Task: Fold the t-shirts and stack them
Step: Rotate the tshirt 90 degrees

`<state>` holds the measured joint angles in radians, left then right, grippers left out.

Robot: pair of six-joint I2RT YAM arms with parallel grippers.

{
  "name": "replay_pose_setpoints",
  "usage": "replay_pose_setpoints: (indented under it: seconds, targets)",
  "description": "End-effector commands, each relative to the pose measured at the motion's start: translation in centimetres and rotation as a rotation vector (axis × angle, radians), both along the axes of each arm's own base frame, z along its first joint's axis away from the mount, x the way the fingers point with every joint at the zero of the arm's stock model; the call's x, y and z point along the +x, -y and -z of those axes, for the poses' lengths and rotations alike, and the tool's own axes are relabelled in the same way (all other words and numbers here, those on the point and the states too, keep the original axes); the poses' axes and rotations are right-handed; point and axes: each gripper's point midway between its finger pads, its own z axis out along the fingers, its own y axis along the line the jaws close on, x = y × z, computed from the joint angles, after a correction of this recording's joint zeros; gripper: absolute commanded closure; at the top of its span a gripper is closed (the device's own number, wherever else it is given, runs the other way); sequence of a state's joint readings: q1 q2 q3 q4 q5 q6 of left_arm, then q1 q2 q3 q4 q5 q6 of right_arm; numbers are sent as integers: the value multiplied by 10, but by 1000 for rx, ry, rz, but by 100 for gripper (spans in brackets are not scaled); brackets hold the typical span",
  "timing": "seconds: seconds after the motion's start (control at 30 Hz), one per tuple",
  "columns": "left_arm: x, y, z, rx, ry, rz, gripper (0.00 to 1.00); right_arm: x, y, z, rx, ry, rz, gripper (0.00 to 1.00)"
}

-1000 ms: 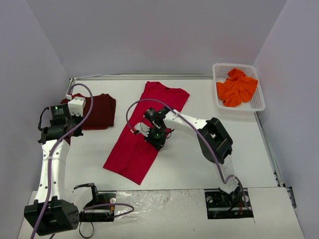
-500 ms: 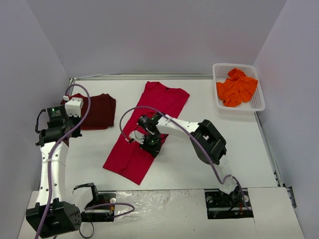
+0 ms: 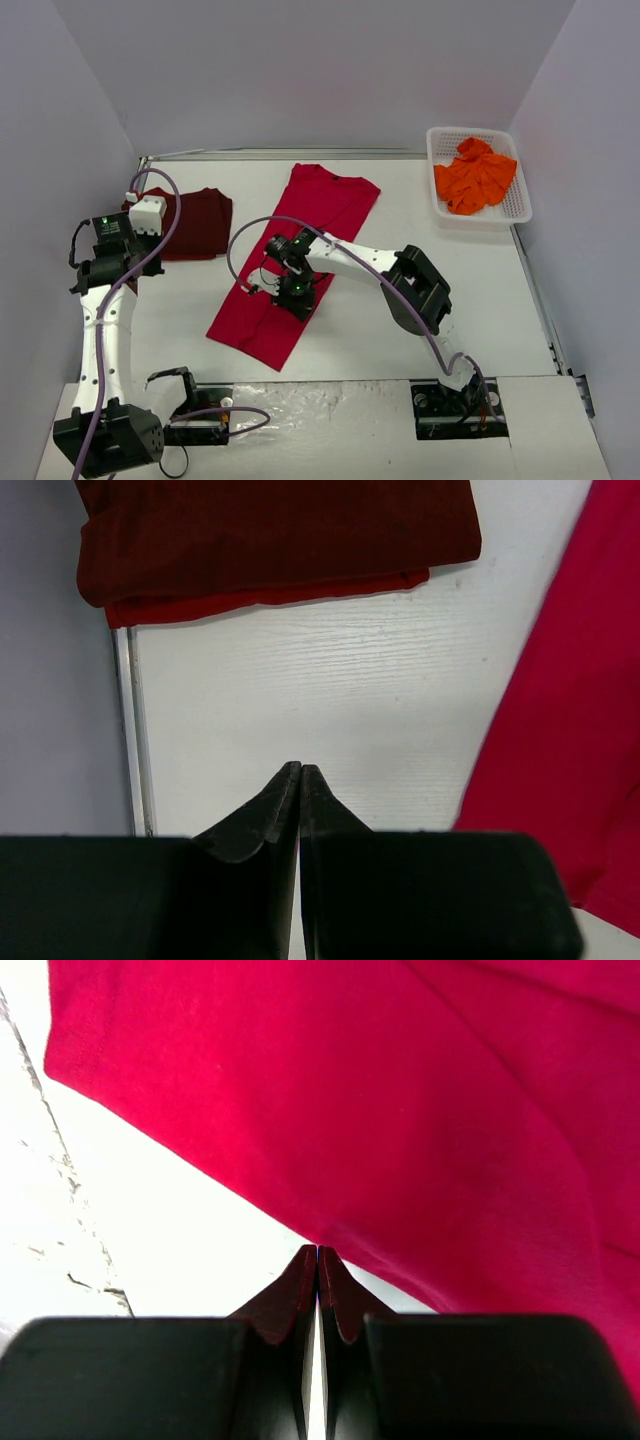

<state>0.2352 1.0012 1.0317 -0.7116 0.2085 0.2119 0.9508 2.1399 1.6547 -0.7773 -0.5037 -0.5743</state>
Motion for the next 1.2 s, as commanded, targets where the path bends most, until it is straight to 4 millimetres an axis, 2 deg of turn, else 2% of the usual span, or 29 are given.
replay_pose_setpoints:
  seconds: [0.0, 0.23, 0.47, 0.57, 0.8, 0.9, 1.03, 1.17]
  targets:
    - [1, -1, -8, 0, 35, -2, 98, -1, -9, -23, 35, 1, -23, 100]
    - [1, -2, -6, -2, 29, -3, 98, 5, -30, -17, 48, 19, -43, 100]
    - [1, -2, -6, -5, 33, -3, 98, 5, -25, 13, -14, -5, -55, 100]
    - [1, -2, -5, -7, 31, 4, 98, 4, -22, 19, -28, -11, -56, 100]
    - [1, 1, -4, -19, 30, 19, 98, -11, 6, 38, -100, -49, -61, 100]
    - [2, 6, -3, -32, 23, 51, 98, -14, 17, 41, -121, -57, -53, 100]
    - [2, 10, -2, -41, 18, 76, 98, -21, 44, 46, -167, -75, -36, 100]
    - [5, 13, -2, -57, 18, 93, 98, -17, 64, 46, -186, -79, 6, 100]
